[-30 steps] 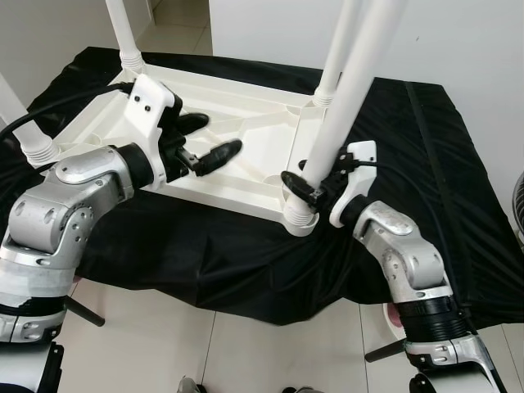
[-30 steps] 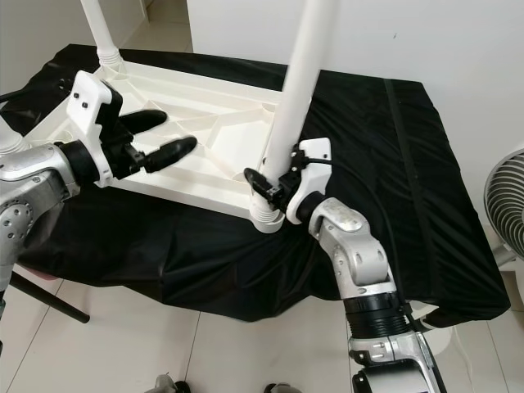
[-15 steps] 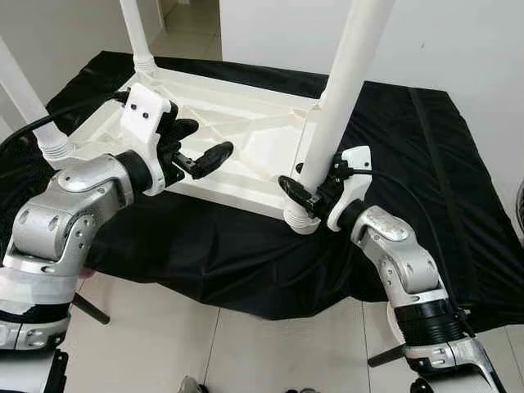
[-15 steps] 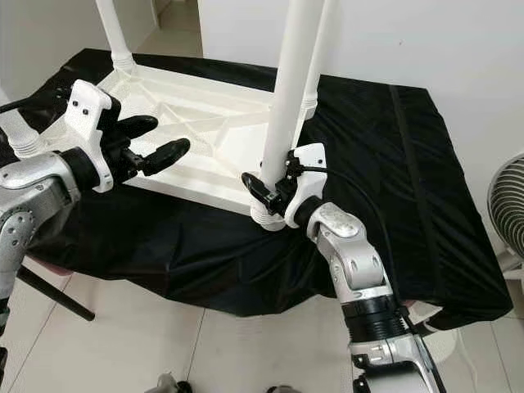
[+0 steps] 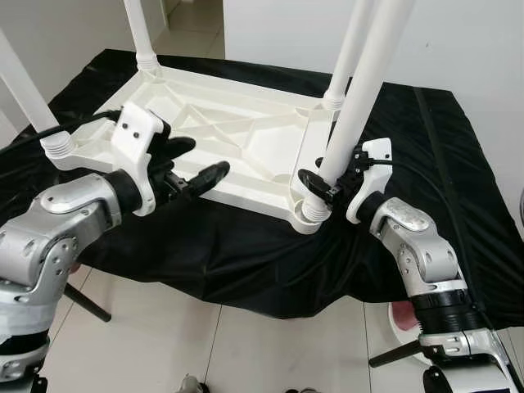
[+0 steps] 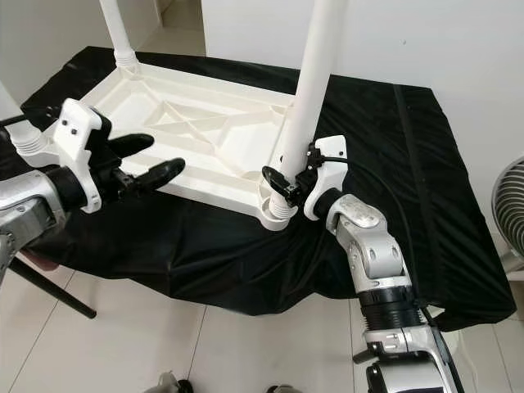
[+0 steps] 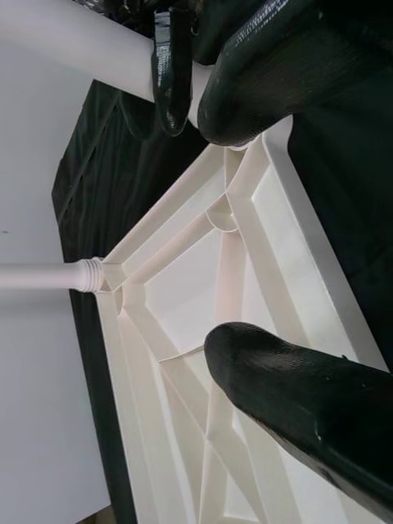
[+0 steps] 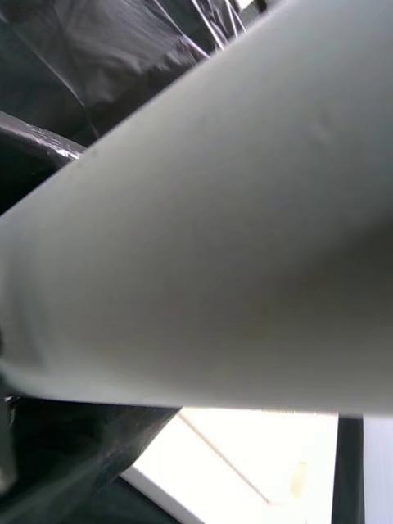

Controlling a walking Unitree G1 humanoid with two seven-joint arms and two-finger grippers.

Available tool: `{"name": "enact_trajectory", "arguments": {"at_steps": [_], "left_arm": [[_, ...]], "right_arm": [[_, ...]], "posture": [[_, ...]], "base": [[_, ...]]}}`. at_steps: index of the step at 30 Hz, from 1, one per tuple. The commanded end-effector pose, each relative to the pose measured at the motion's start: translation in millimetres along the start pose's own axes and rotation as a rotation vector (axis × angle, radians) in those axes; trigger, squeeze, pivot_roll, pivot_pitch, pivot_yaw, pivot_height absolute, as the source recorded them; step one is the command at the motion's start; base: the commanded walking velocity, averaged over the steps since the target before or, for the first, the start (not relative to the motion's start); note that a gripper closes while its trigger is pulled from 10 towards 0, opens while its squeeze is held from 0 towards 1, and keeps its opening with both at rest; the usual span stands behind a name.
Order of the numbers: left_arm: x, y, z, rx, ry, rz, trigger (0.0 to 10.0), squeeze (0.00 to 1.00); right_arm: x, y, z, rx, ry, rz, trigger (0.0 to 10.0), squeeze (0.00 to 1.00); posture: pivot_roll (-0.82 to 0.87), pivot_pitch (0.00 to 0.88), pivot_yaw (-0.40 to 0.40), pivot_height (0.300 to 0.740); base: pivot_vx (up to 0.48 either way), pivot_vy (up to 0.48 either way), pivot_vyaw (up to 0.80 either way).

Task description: Building children table

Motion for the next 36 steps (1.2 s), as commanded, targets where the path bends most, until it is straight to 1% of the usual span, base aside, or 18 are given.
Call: {"name": "enact_trajectory", "arguments": {"at_steps": [1, 3, 6, 11, 14, 16, 21, 22, 24, 27, 30, 33, 36], "left_arm": [[-1.2, 3.5, -4.9, -0.032, -0.016, 0.000, 10.0, 0.00], [-2.0, 3.3, -5.4, -0.030, -0.020, -0.004, 10.0, 0.00], [-3.2, 4.2, -6.6, -0.030, -0.026, -0.007, 10.0, 0.00], [-3.9, 4.4, -7.6, -0.027, -0.032, -0.010, 10.0, 0.00], [-3.9, 4.3, -8.3, -0.025, -0.035, -0.013, 10.0, 0.00], [-3.7, 4.1, -8.4, -0.024, -0.035, -0.013, 10.0, 0.00], [-3.5, 3.8, -8.9, -0.023, -0.036, -0.013, 10.0, 0.00], [-4.0, 3.9, -9.4, -0.021, -0.039, -0.016, 10.0, 0.00], [-4.2, 4.0, -9.5, -0.021, -0.040, -0.017, 10.0, 0.00], [-4.3, 4.2, -9.6, -0.023, -0.042, -0.017, 10.0, 0.00], [-4.0, 4.0, -9.8, -0.024, -0.043, -0.018, 10.0, 0.00], [-3.6, 4.0, -9.4, -0.027, -0.047, -0.017, 10.0, 0.00], [-3.3, 4.0, -9.1, -0.027, -0.047, -0.017, 10.0, 0.00]], "right_arm": [[-10.8, 2.1, 1.0, 0.016, -0.022, 0.025, 10.0, 0.00], [-12.4, -3.6, 3.6, 0.057, -0.017, 0.038, 10.0, 0.00], [-13.0, -7.6, 5.4, 0.095, -0.013, 0.051, 10.0, 0.00], [-15.0, -6.7, 8.6, 0.118, -0.016, 0.030, 10.0, 0.00], [-14.7, -14.9, 10.8, 0.197, -0.018, 0.030, 10.0, 0.00], [-14.4, -16.5, 11.2, 0.211, -0.019, 0.029, 10.0, 0.00], [-15.6, -17.5, 10.7, 0.233, -0.029, 0.007, 10.0, 0.00], [-20.5, -21.2, 3.8, 0.298, -0.053, -0.007, 10.0, 0.00], [-22.2, -22.4, 1.2, 0.319, -0.060, -0.011, 10.0, 0.00], [-30.4, -17.6, -1.5, 0.325, -0.087, -0.030, 10.0, 0.00], [-31.8, -16.2, -1.1, 0.326, -0.090, -0.030, 10.0, 0.00], [-39.3, -16.3, 0.2, 0.354, -0.118, -0.001, 10.0, 0.00], [-42.3, -16.4, 0.6, 0.363, -0.126, -0.002, 10.0, 0.00]], "posture": [[0.01, 0.143, 0.029, 0.740], [0.01, 0.145, 0.032, 0.740], [0.01, 0.145, 0.032, 0.740], [0.01, 0.147, 0.033, 0.740], [0.02, 0.154, 0.033, 0.740], [0.02, 0.154, 0.033, 0.740], [0.02, 0.154, 0.029, 0.740], [0.02, 0.159, 0.024, 0.740], [0.02, 0.159, 0.024, 0.740], [0.02, 0.161, 0.025, 0.740], [0.02, 0.167, 0.033, 0.740], [0.02, 0.169, 0.038, 0.740], [0.02, 0.169, 0.037, 0.740]], "base": [[0.000, 0.000, 0.00], [0.000, 0.000, 0.00], [0.000, 0.000, 0.00], [0.000, 0.000, 0.00], [0.000, 0.000, 0.00], [0.000, 0.000, 0.00], [0.000, 0.000, 0.00], [0.000, 0.000, 0.00], [0.000, 0.000, 0.00], [0.000, 0.000, 0.00], [0.000, 0.000, 0.00], [0.000, 0.000, 0.00], [0.000, 0.000, 0.00]]}}
Point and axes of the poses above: a point about 5 cm out from each wrist's last joint towards the gripper, its own z axis pointing out of the wrist towards the gripper, its own x axis along the axis of the wrist's last joint, y = z × x, the point moved 6 cm from there along z, pointing out of the wrist towards the gripper, and after that the axes turned 12 degrees about -z, right-handed, at the moved point
